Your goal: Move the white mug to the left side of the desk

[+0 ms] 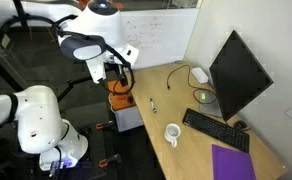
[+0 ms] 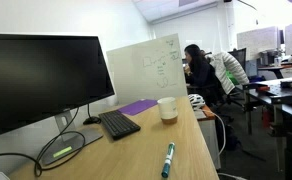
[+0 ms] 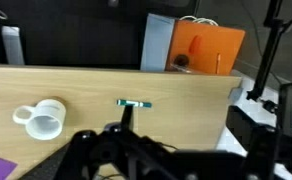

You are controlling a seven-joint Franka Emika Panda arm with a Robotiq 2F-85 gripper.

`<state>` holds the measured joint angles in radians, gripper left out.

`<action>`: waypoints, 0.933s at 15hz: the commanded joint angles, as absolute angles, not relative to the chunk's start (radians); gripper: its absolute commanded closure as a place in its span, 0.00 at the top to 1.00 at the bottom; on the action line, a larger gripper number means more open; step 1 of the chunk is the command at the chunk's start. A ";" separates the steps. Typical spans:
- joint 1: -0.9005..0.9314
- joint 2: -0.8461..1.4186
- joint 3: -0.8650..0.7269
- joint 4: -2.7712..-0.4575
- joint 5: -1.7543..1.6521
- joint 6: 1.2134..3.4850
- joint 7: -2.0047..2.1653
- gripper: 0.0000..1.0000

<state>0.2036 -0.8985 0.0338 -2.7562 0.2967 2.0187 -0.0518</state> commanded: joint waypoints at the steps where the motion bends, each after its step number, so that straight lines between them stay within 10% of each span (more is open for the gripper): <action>1: 0.193 -0.898 0.042 -2.753 0.304 2.013 -0.059 1.00; 14: -0.223 -0.205 0.187 -2.692 -0.017 2.871 0.356 1.00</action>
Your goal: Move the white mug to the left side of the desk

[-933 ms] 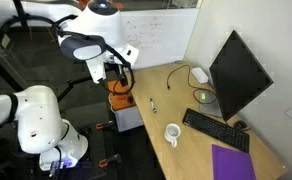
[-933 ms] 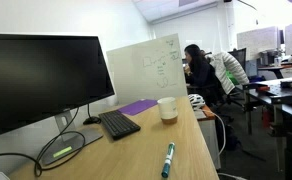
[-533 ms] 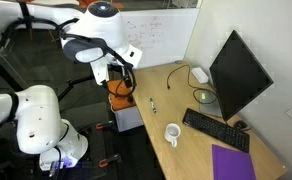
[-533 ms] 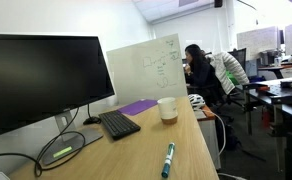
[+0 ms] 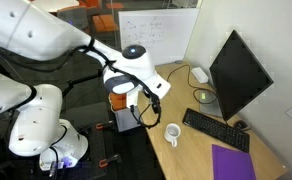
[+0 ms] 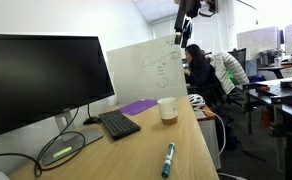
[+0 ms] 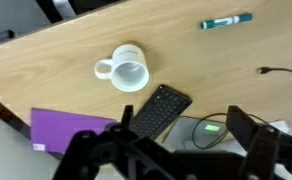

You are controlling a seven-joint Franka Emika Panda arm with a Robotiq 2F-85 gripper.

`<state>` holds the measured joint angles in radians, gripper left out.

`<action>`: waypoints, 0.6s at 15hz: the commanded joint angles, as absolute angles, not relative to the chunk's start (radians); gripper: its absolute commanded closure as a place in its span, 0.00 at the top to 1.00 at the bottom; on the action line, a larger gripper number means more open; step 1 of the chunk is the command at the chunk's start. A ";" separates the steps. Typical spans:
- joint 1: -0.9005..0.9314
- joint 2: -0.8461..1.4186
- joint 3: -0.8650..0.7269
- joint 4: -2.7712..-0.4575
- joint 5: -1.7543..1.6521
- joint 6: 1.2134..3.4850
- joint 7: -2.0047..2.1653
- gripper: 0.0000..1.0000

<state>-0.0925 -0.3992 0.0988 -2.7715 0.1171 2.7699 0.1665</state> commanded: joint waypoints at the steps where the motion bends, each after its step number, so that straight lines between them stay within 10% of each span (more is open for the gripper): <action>1: -0.290 -0.146 0.223 -2.664 -0.115 2.876 0.461 1.00; 9: -0.380 0.186 0.288 -2.414 -0.529 2.713 1.048 1.00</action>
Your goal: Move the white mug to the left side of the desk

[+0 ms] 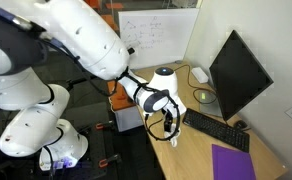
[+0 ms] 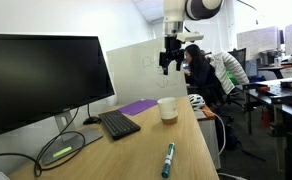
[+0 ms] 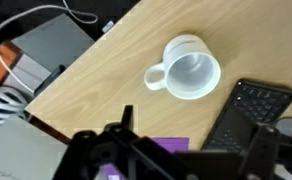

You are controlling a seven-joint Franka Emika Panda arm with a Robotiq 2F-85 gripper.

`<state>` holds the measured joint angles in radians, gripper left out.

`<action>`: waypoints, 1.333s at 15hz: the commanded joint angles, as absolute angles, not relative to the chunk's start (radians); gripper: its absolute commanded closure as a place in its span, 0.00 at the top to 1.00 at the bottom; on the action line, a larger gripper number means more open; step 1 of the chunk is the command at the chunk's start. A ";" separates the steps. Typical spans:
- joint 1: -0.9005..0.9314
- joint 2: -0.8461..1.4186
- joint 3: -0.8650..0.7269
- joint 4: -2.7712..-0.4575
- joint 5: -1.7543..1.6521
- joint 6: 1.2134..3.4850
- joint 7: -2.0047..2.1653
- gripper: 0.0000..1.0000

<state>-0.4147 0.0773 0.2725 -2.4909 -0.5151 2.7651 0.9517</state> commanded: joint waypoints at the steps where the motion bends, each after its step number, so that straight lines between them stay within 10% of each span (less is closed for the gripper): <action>1: -0.361 0.231 0.290 -2.394 -0.527 2.712 1.087 1.00; 20: 0.068 0.456 -0.084 -2.162 -0.182 2.672 1.015 1.00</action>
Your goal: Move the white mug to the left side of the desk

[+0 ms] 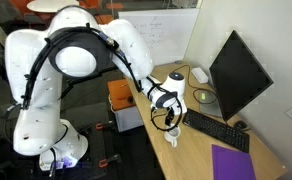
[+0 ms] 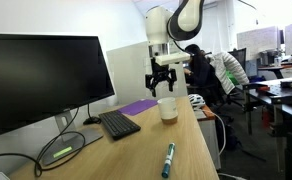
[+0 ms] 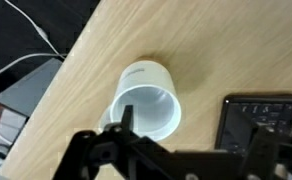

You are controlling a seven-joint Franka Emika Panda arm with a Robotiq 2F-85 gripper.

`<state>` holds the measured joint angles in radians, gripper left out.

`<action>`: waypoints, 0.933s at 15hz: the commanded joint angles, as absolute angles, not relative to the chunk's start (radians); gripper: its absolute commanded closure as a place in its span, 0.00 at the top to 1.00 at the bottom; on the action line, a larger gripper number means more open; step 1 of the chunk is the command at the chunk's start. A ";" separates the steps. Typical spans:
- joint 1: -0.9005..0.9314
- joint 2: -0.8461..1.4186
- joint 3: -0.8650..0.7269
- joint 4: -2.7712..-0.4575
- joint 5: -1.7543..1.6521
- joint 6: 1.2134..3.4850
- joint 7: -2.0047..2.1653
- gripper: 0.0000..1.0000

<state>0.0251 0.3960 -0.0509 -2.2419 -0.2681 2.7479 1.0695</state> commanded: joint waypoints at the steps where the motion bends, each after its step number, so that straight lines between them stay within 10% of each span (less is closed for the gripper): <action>1: 0.066 0.474 -0.077 -2.132 -0.134 2.627 0.983 1.00; 14: 0.084 0.647 -0.144 -1.938 -0.026 2.548 0.900 1.00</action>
<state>0.0637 0.6047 -0.1211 -1.9707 -0.0589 2.5355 0.9255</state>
